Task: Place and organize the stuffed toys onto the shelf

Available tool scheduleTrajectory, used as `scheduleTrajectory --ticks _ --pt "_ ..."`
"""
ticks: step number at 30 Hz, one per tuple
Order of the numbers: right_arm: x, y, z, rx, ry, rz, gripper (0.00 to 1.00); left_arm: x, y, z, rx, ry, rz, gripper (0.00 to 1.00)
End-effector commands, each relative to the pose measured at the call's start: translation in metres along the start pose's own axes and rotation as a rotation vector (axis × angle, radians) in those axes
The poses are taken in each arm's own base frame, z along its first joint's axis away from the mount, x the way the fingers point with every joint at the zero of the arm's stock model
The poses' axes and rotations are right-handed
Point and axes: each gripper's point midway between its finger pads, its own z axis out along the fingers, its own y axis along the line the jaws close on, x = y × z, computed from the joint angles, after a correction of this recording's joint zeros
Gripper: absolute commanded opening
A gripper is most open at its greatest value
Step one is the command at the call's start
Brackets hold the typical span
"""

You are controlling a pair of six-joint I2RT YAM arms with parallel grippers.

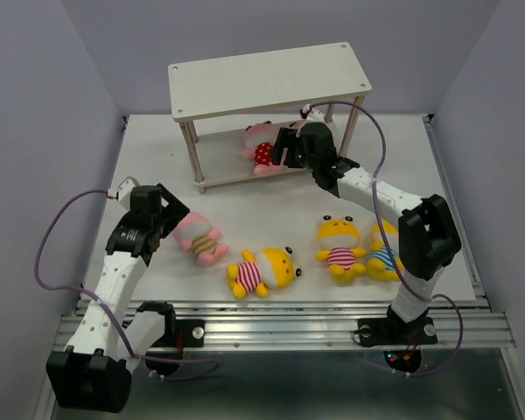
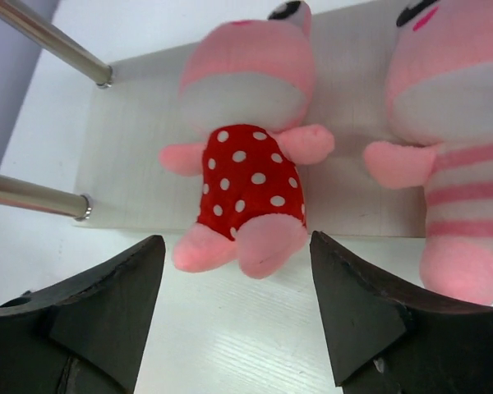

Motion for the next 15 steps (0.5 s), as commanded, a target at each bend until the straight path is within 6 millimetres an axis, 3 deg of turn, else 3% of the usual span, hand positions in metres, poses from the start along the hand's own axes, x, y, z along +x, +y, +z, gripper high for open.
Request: scheduleTrajectory --ticks 1,5,9,11,15 --pt "-0.022 0.016 -0.025 -0.085 -0.039 -0.009 0.77 0.015 0.002 -0.007 0.021 0.066 0.001 0.99" --pt "-0.005 0.026 -0.043 -0.173 0.019 -0.013 0.98 0.053 0.014 -0.009 0.000 0.231 0.008 0.99" --pt "0.007 0.024 -0.062 -0.199 0.039 -0.014 1.00 0.084 0.025 -0.017 -0.019 0.368 -0.005 0.99" --pt "0.005 0.028 -0.075 -0.231 0.033 -0.015 1.00 0.083 0.025 -0.024 -0.009 0.360 -0.020 0.99" --pt "0.021 0.024 -0.094 -0.263 0.045 -0.016 1.00 0.065 0.020 -0.043 0.005 0.301 -0.063 0.99"
